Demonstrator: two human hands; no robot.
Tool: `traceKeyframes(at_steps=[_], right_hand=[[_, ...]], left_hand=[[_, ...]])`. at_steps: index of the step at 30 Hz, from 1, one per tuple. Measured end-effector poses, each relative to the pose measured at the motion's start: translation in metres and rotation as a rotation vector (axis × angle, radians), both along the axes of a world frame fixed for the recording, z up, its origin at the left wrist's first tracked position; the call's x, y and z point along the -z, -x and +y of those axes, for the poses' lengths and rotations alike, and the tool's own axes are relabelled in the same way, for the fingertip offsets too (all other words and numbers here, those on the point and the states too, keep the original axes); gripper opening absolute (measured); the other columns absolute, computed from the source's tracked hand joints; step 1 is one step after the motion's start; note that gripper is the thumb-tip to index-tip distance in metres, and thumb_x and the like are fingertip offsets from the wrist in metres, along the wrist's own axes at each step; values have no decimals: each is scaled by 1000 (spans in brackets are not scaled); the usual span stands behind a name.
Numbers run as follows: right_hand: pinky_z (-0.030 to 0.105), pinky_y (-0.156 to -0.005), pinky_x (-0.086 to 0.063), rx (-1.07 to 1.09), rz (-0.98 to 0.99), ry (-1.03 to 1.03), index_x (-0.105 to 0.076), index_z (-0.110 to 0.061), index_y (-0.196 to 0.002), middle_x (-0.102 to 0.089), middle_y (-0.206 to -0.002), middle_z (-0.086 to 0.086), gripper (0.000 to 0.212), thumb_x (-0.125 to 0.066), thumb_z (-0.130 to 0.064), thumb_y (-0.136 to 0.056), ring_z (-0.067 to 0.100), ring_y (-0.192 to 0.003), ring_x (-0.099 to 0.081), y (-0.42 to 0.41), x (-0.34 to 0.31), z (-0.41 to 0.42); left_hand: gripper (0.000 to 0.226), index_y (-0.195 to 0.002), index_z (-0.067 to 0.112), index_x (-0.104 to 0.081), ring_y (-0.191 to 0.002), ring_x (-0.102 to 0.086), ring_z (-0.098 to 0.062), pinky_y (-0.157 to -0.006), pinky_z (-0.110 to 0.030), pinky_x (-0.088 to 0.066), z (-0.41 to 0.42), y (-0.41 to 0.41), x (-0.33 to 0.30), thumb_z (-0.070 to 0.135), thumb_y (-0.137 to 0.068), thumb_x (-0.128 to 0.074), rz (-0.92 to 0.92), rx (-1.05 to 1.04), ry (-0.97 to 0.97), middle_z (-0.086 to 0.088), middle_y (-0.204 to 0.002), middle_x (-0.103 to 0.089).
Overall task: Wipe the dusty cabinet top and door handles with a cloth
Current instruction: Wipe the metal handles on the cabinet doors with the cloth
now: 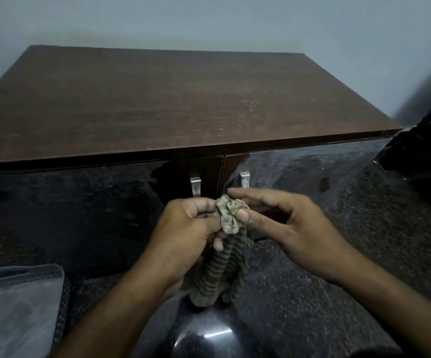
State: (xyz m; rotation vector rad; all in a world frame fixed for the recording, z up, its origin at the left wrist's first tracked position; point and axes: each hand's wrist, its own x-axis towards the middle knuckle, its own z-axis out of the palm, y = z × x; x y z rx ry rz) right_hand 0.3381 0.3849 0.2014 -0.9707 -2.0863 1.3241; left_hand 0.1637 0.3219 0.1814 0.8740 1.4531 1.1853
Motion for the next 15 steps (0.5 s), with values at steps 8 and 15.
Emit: traceKeyframes(at_steps=[8,15], right_hand=[[21,-73,-54,300,107,-343,-77,-12,-108,-73,-88,-3,29,-81,-11,-80,5,-81,-69,12,10,11],[35,-70,-53,386,-20,-919,-68,1,-86,-65,-82,13,8,-72,-4,-83,25,-76,-64,33,20,27]], left_hand=[[21,-103,25,-76,-62,-66,1,-58,-16,-51,1,-2,0,10,-90,-69,246,-130,-197,5,-80,-77],[27,-116,21,-74,-86,-67,8,-73,-3,-49,1,-19,8,17,-89,-70,597,-259,-310,13,-103,-73]])
